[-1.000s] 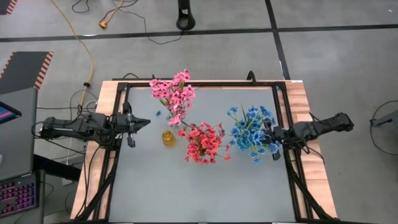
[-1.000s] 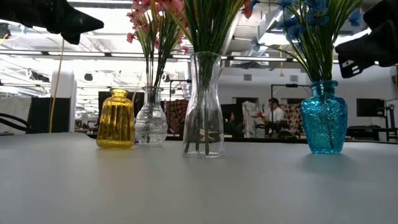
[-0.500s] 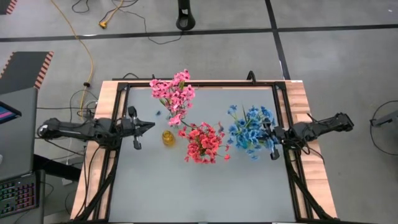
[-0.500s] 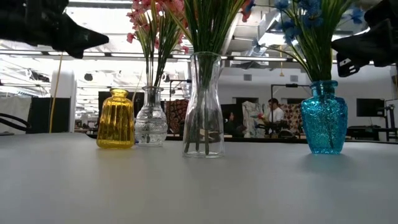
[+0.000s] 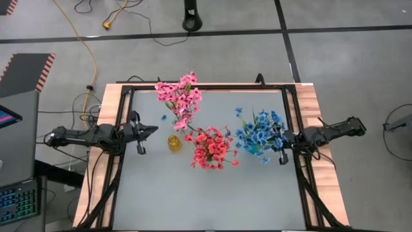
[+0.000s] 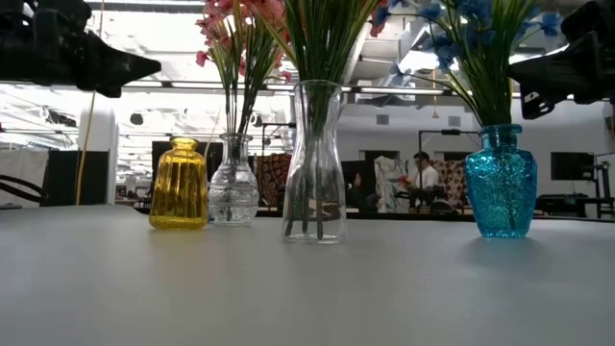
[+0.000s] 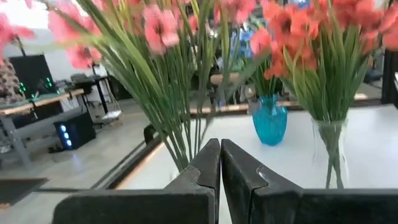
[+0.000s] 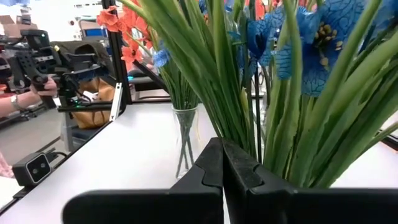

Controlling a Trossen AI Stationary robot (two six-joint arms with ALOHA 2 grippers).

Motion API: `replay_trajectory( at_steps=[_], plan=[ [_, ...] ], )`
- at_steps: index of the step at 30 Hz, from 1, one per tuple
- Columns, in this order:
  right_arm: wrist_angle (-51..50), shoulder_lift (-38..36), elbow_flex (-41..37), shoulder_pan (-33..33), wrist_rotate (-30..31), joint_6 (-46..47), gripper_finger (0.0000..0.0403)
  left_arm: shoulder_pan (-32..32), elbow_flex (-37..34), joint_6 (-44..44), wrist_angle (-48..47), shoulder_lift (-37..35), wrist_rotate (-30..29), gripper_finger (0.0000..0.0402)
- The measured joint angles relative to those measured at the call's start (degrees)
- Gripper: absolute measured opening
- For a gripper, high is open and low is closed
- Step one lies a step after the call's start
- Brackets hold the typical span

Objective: Sort flowers into vase by color
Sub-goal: Return to Home Position

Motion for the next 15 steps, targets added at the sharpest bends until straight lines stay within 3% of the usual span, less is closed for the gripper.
replay_trajectory(
  at_steps=[6, 9, 15],
  plan=[
    [-0.1, 0.0, 0.0, 0.0, 0.0, 0.2, 0.0023, 0.0, -2.9, -1.5, 1.2, 0.0, 0.4, 0.0002],
    [-0.2, 0.0, 0.0, 0.0, 0.0, 1.2, 0.0023, 0.0, -3.0, -0.1, 2.5, 0.0, 4.4, 0.0002],
    [-0.2, 0.0, 0.0, 0.0, 0.0, 1.5, 0.0025, 0.0, -3.0, 1.3, 1.4, -0.1, 6.4, 0.0002]
  ],
)
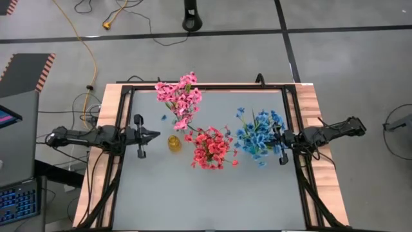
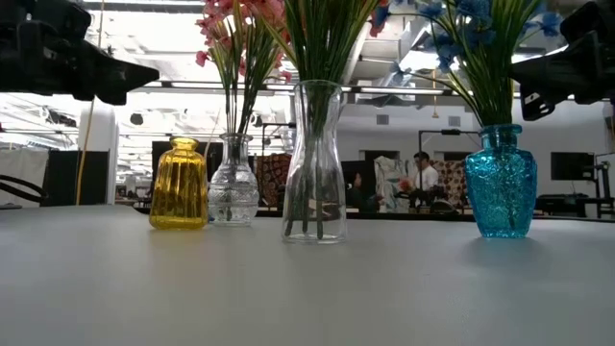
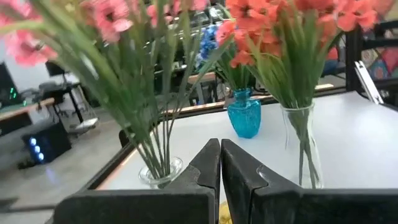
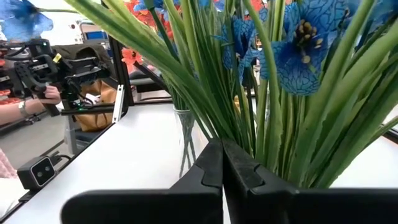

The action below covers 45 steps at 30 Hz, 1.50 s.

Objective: Sort flowers into vase by color
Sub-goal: Return to Home Position

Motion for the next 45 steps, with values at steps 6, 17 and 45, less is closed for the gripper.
replay_trajectory(
  at_steps=[6, 17, 45],
  plan=[
    [0.0, 0.0, 0.0, 0.0, 0.0, -1.6, 0.0035, 0.0, 0.0, 3.8, -0.7, 0.0, 4.5, 0.0002],
    [0.0, 0.2, 0.0, 0.0, 0.0, -2.1, 0.0037, 0.0, -0.1, -2.2, -1.0, 0.0, 7.0, 0.0002],
    [-0.1, 0.2, 0.0, 0.0, -0.1, -1.9, 0.0038, 0.0, -0.2, -3.4, -1.0, 0.0, 6.7, 0.0002]
  ],
)
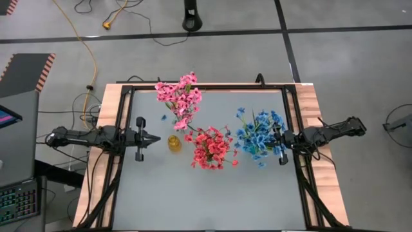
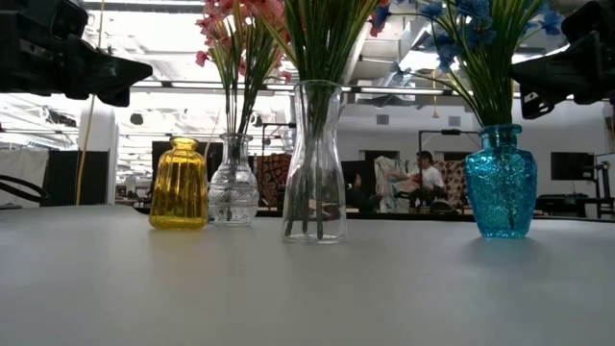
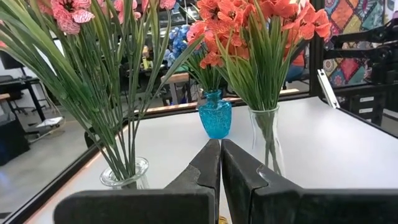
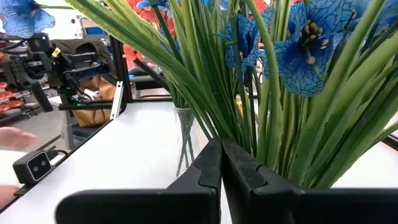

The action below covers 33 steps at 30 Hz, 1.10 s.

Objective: Sort flowers into vase by color
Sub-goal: Return to Home Position

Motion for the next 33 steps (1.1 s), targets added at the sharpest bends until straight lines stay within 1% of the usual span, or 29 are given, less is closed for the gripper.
replay_trajectory(
  at_steps=[5, 33],
  plan=[
    [0.0, 0.0, 0.0, 0.0, 0.0, 0.0, 0.0038, 0.0, 0.0, -1.1, 0.0, 0.0, 0.0, 0.0002],
    [0.0, 0.0, 0.0, 0.0, 0.0, 0.0, 0.0038, 0.0, 0.0, -0.9, 0.0, 0.0, 0.0, 0.0002]
  ],
)
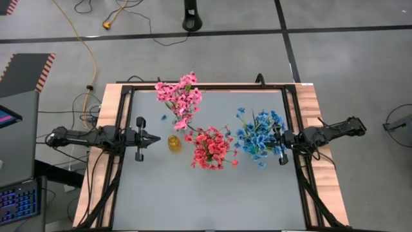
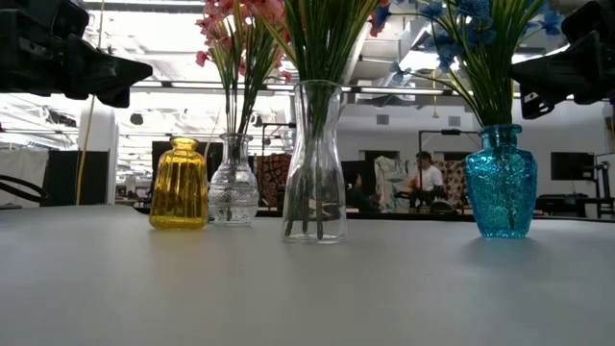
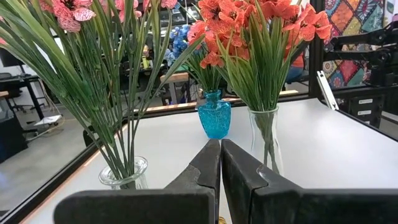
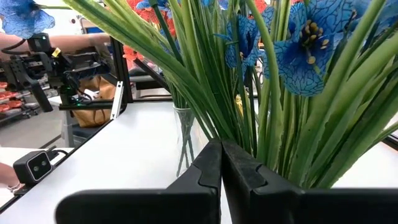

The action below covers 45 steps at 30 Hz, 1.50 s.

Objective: Sort flowers into vase by color
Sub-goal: Return to Home Position

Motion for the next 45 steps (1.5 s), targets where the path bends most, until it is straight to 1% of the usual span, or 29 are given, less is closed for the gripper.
replay_trajectory(
  at_steps=[31, 38, 45],
  plan=[
    [0.0, 0.0, 0.0, 0.0, 0.0, 0.0, 0.0038, 0.0, 0.0, 0.0, 0.0, -0.3, -0.2, 0.0002],
    [0.0, 0.0, 0.0, 0.0, 0.0, 0.0, 0.0038, 0.0, 0.0, 0.1, 0.3, -0.3, -2.6, 0.0002],
    [0.0, 0.0, 0.0, 0.0, 0.0, 0.0, 0.0038, 0.0, 0.0, 0.1, 0.4, -0.3, -2.7, 0.0002]
  ],
)
